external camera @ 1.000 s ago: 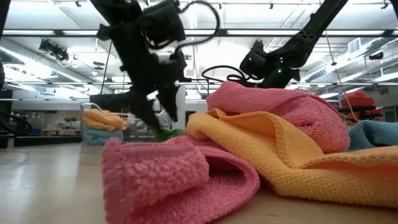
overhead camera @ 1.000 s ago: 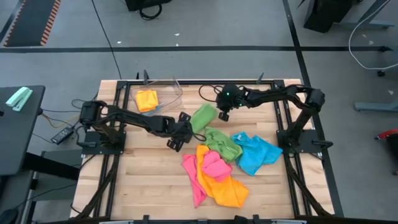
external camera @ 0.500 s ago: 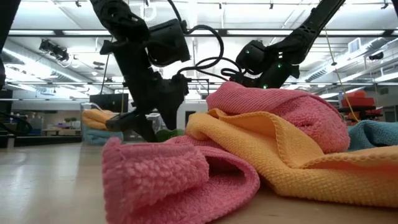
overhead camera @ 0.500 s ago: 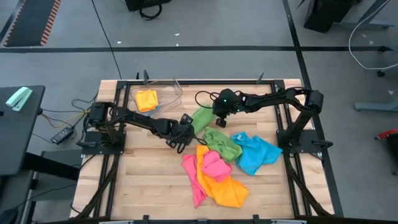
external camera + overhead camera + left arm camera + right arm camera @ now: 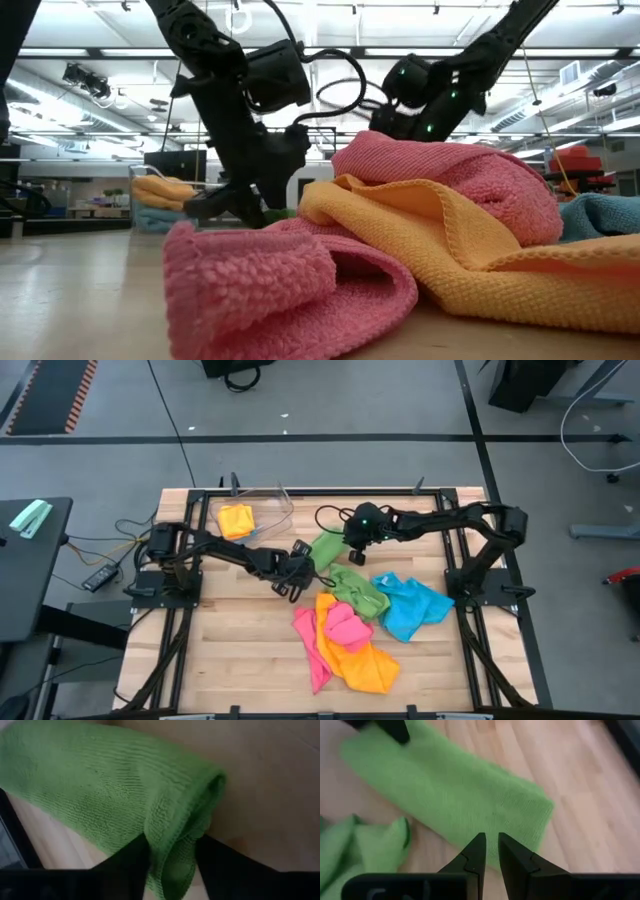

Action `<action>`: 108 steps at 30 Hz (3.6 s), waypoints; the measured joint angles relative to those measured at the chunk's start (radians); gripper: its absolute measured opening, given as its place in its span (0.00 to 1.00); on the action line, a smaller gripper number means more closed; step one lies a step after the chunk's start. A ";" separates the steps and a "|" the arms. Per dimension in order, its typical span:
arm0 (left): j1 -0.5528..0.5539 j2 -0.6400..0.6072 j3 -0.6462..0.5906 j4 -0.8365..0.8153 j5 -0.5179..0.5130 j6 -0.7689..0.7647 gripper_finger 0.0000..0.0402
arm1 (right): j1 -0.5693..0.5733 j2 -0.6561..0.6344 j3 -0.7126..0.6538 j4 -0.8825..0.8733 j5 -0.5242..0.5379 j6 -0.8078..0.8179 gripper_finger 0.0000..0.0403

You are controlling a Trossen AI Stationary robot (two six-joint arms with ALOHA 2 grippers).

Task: Fold microfiber towels
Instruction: Fold the left green microfiber towel

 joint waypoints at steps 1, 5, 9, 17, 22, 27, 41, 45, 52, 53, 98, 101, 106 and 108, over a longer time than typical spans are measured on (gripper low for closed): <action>0.005 0.000 -0.001 0.008 0.005 -0.014 0.36 | 0.001 -0.020 0.000 -0.018 0.001 0.000 0.15; 0.017 0.003 -0.002 0.030 0.041 -0.038 0.16 | 0.030 -0.094 0.000 -0.039 0.003 0.012 0.15; 0.023 0.003 -0.002 0.041 0.074 -0.044 0.04 | 0.087 -0.117 0.000 0.001 -0.001 0.033 0.15; 0.016 -0.040 0.010 -0.038 0.108 -0.072 0.03 | 0.182 -0.011 0.001 0.177 0.029 0.034 0.15; 0.015 -0.061 0.085 -0.180 0.197 -0.143 0.04 | 0.178 0.079 0.000 0.286 0.063 -0.019 0.15; 0.015 -0.061 0.154 -0.289 0.273 -0.167 0.04 | 0.152 0.149 0.001 0.385 0.064 -0.021 0.15; 0.032 -0.063 0.244 -0.300 0.294 -0.208 0.04 | 0.156 0.288 0.001 0.471 0.051 -0.010 0.14; 0.058 -0.062 0.244 -0.228 0.294 -0.256 0.07 | 0.167 0.321 0.002 0.466 0.052 0.038 0.13; 0.090 -0.026 0.242 -0.140 0.290 -0.275 0.06 | 0.199 0.334 0.005 0.468 0.063 0.064 0.13; 0.091 -0.018 0.243 -0.122 0.283 -0.271 0.06 | 0.203 0.328 0.004 0.454 0.059 0.071 0.13; 0.106 0.003 0.243 -0.166 0.264 -0.140 0.06 | -0.002 0.037 -0.047 0.121 0.413 0.076 0.13; 0.106 0.003 0.243 -0.160 0.267 -0.134 0.08 | -0.050 0.039 -0.100 0.179 0.392 0.097 0.13; 0.106 0.003 0.243 -0.145 0.268 -0.105 0.09 | -0.089 0.039 -0.175 0.260 0.275 0.127 0.12; 0.106 0.003 0.243 -0.128 0.268 -0.090 0.07 | -0.088 0.042 -0.198 0.283 0.263 0.128 0.12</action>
